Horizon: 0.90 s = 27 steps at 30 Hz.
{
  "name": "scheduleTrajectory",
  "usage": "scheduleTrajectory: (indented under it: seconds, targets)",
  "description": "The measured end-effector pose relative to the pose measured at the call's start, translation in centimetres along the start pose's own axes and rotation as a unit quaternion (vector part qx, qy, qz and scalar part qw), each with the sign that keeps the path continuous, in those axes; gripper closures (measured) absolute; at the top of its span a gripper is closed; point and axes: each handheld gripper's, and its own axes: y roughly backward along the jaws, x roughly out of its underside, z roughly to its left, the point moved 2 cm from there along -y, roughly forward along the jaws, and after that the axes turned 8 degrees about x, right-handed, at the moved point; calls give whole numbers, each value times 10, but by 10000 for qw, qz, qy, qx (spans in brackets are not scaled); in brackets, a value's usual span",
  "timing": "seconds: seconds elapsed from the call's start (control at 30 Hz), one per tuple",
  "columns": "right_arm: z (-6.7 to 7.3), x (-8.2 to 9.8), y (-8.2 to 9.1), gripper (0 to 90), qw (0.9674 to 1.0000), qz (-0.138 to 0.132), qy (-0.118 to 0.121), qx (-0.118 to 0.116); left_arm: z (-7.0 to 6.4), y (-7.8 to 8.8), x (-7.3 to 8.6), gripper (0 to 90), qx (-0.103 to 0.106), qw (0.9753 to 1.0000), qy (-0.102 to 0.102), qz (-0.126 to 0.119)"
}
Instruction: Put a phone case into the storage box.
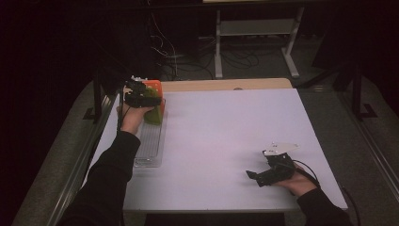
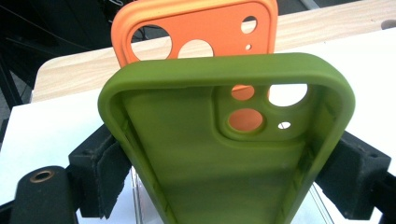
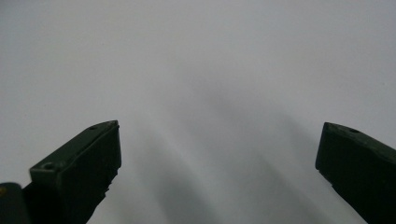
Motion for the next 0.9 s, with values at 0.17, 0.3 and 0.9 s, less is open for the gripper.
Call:
scheduleTrajectory:
  seconds: [0.17, 0.3, 0.9]
  targets:
    - [0, 0, 0, 0, 10000, 0, 4, -6, 2, -1, -1, 132, -155, 9998, -23, -74]
    - [0, 0, 0, 0, 10000, 5, 14, -13, 3, -2, -2, 131, -193, 9997, -63, -102]
    - [2, 0, -1, 0, 10000, 20, 35, -33, 2, -5, -2, 47, 24, 9996, 130, -248]
